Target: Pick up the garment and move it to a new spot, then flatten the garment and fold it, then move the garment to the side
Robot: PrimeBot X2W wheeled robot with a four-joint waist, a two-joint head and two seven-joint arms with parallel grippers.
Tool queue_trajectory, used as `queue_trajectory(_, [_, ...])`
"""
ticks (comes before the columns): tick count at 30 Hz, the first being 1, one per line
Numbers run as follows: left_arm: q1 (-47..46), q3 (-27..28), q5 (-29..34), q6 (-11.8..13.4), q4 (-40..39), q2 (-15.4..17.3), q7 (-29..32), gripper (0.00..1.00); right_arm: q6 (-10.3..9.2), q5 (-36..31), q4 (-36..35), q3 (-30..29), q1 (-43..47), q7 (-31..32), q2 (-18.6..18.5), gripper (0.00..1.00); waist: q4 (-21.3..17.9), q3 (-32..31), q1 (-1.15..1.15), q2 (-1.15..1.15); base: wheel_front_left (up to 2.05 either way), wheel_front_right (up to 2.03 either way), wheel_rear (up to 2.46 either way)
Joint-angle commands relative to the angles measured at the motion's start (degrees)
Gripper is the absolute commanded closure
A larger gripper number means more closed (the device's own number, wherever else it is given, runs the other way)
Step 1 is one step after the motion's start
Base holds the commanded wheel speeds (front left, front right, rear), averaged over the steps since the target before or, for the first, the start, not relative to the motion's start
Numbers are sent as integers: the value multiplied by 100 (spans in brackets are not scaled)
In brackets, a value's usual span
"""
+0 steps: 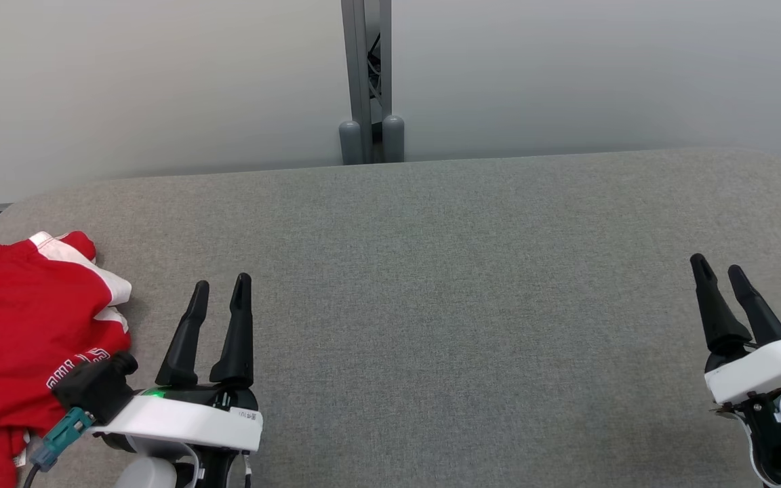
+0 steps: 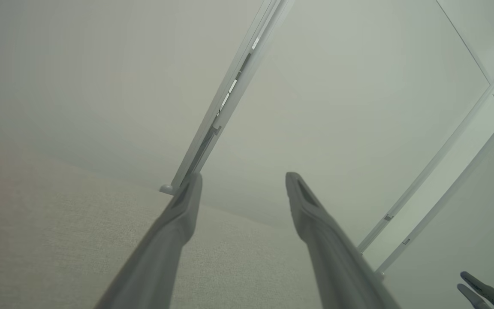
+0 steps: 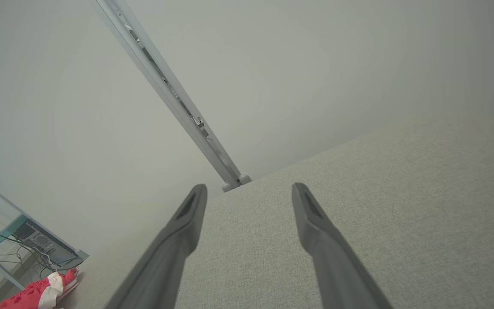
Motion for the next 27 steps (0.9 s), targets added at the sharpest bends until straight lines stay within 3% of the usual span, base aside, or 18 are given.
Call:
queue_trajectory(1, [-172,20,152,27,-35,57,28,0,2,-143,-106,66,-36,-91,-64,0,-2,-2,0,0,0,0,0])
queue_trajectory(12, [-120,183,782,271,169,107,280,0,2,-826,10,444,149,-445,40,0,-27,-27,0,0,0,0,0])
queue_trajectory(27, [47,343,1468,542,336,167,405,0,2,-1685,164,462,298,-917,235,0,-30,-85,0,0,0,0,0])
